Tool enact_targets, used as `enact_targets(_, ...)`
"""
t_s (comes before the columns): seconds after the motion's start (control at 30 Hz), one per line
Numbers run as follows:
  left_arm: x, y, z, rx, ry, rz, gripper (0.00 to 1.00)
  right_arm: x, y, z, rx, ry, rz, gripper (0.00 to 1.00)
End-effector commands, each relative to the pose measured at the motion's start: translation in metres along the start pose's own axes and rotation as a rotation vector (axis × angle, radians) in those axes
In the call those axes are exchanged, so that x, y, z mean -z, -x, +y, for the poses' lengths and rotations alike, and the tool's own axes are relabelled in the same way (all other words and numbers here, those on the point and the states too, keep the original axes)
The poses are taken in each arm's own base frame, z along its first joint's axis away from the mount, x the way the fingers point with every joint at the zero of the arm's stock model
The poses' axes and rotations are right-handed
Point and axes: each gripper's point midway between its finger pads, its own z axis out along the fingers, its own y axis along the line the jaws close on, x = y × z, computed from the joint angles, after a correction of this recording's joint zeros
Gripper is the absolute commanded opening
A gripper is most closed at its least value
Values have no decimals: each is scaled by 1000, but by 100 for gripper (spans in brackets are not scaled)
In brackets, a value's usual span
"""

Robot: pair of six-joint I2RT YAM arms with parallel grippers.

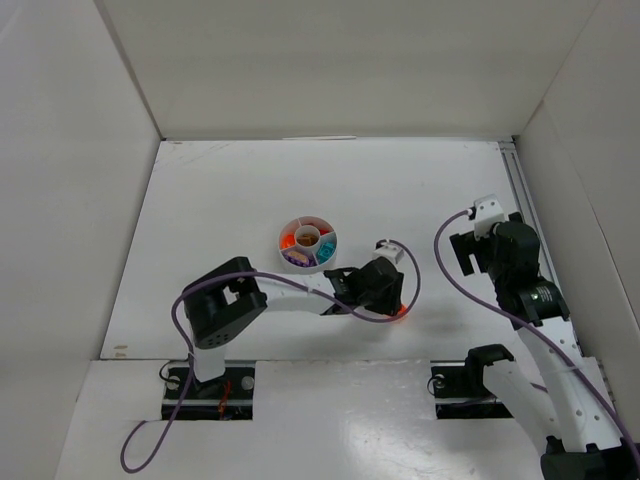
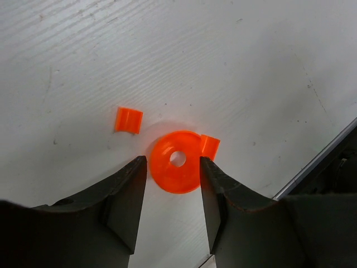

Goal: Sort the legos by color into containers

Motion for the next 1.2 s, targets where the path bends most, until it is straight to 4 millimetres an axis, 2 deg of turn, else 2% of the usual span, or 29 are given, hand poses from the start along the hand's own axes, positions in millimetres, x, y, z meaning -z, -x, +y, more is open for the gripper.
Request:
enact_targets(0.0, 24, 23, -12, 15, -43, -95, 39, -1, 9, -2, -1, -2, -43, 100)
enact_targets(0.17, 37, 31, -21, 11, -93, -132, 41, -5, 10, 2, 1, 18, -42, 100)
enact_targets(0.27, 37, 33, -20, 12, -84, -141, 42, -5, 10, 2, 1, 18, -42, 100)
enact_targets(0.33, 28, 23, -17, -3, -85, -107, 42, -5, 10, 2, 11, 18, -42, 100)
enact_targets(0.53, 9, 12, -15, -8, -76, -60, 42, -1, 12, 0, 7, 11, -58, 100)
enact_targets(0.73, 9, 17, -13, -7, -57, -77, 55, -1, 12, 0, 6, 11, -58, 100)
enact_targets(0.87, 9, 13, -13, -7, -66, -67, 56, -1, 12, 0, 6, 11, -58, 100)
enact_targets(0.9, 5, 7, -12, -9, -70, -45, 56, -1, 12, 0, 6, 11, -58, 100)
enact_targets(1.0, -2, 1, -12, -19, -82, -28, 49, -1, 12, 0, 6, 11, -58, 100)
enact_targets(1.17, -6, 10, -20, -13, -106, -33, 33, -1, 12, 0, 6, 11, -58, 100)
